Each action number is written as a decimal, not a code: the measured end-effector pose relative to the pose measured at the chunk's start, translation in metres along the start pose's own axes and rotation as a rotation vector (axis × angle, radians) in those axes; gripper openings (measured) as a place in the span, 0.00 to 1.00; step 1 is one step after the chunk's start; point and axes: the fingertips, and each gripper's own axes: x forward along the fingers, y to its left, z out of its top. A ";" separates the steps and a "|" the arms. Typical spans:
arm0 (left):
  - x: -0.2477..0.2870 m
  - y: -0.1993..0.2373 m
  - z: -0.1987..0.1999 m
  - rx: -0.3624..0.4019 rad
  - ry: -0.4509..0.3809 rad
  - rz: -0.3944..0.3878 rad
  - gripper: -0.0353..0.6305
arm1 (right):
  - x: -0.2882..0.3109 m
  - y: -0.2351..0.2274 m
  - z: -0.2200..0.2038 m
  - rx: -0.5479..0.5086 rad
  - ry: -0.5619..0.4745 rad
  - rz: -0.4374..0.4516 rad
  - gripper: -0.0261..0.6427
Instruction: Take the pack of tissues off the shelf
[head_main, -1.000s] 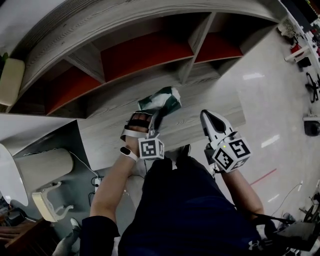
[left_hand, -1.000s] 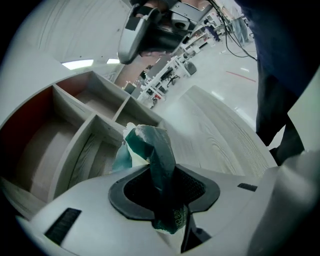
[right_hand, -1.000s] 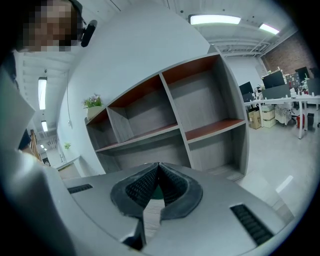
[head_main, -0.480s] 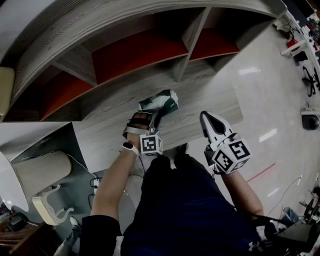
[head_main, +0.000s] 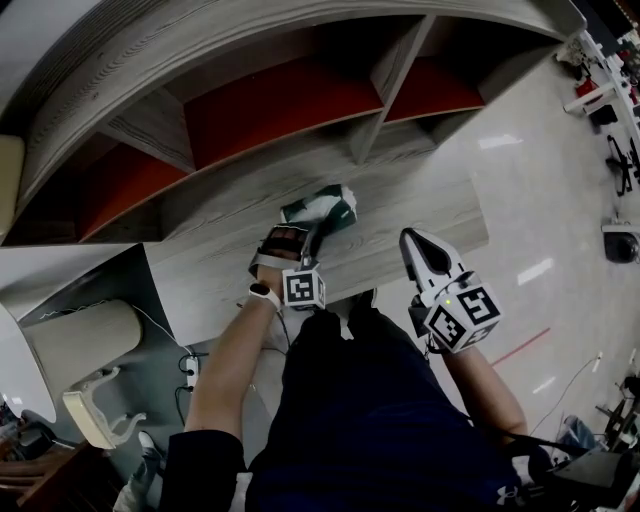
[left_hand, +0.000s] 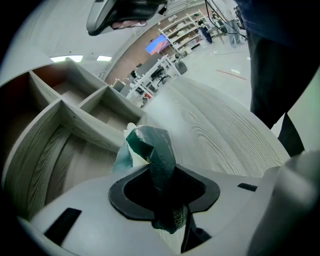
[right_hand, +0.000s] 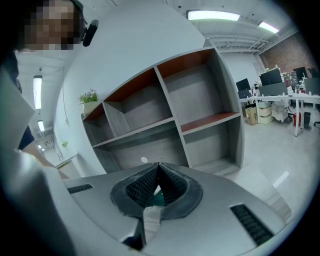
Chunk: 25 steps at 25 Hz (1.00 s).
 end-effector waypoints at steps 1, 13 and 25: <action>0.001 -0.002 0.000 -0.004 -0.001 -0.003 0.26 | 0.001 0.001 -0.001 -0.001 0.003 0.002 0.04; 0.010 -0.018 -0.003 0.007 -0.014 -0.024 0.26 | 0.006 0.003 -0.009 0.006 0.034 0.007 0.04; 0.020 -0.038 -0.004 -0.111 0.005 -0.123 0.29 | 0.004 0.004 -0.017 0.044 0.043 0.016 0.04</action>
